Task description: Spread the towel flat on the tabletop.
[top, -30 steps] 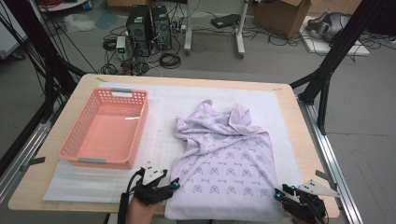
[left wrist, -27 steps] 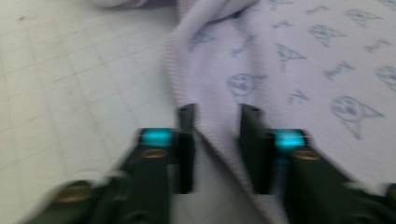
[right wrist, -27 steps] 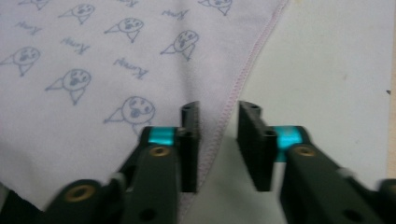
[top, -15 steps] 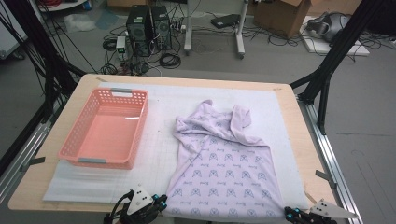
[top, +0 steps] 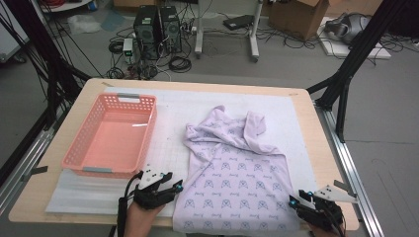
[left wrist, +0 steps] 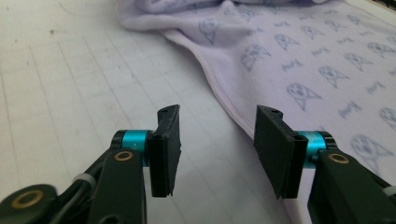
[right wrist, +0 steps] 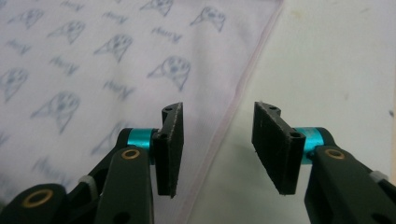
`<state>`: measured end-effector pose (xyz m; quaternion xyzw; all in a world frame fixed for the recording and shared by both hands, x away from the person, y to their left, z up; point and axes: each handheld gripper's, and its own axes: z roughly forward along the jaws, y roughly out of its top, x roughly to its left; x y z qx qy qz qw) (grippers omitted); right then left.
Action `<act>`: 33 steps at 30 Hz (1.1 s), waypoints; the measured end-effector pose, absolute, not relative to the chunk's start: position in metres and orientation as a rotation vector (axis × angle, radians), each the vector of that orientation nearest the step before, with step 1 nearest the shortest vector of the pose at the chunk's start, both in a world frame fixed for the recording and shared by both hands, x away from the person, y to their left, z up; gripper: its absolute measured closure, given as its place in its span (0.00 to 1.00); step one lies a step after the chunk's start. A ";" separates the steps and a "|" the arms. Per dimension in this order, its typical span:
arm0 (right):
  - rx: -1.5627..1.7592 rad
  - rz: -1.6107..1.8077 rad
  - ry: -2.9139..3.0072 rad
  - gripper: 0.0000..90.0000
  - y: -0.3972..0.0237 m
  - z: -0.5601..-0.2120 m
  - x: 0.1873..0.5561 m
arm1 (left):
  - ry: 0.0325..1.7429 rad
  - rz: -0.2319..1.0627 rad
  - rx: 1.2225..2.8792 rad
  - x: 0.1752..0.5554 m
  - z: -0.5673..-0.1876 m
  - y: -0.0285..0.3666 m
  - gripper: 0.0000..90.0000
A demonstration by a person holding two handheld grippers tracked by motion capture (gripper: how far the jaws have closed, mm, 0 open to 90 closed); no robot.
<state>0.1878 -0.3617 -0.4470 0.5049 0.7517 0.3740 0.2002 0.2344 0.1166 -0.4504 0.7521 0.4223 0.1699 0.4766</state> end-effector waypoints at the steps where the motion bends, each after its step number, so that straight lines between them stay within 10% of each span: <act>1: 1.422 1.051 2.092 0.56 -0.361 -0.447 0.191 | 1.032 0.414 1.836 0.238 -0.450 0.116 0.59; 18: 1.430 0.974 2.093 0.73 -0.353 -0.447 0.209 | 0.991 0.343 1.983 0.252 -0.453 0.084 0.58; 22: 1.445 0.998 2.116 0.95 -0.354 -0.446 0.206 | 0.937 0.300 2.001 0.246 -0.452 0.080 0.92; 33: 1.421 1.044 2.214 0.97 -0.365 -0.444 0.174 | 1.066 0.260 1.946 0.218 -0.453 0.132 1.00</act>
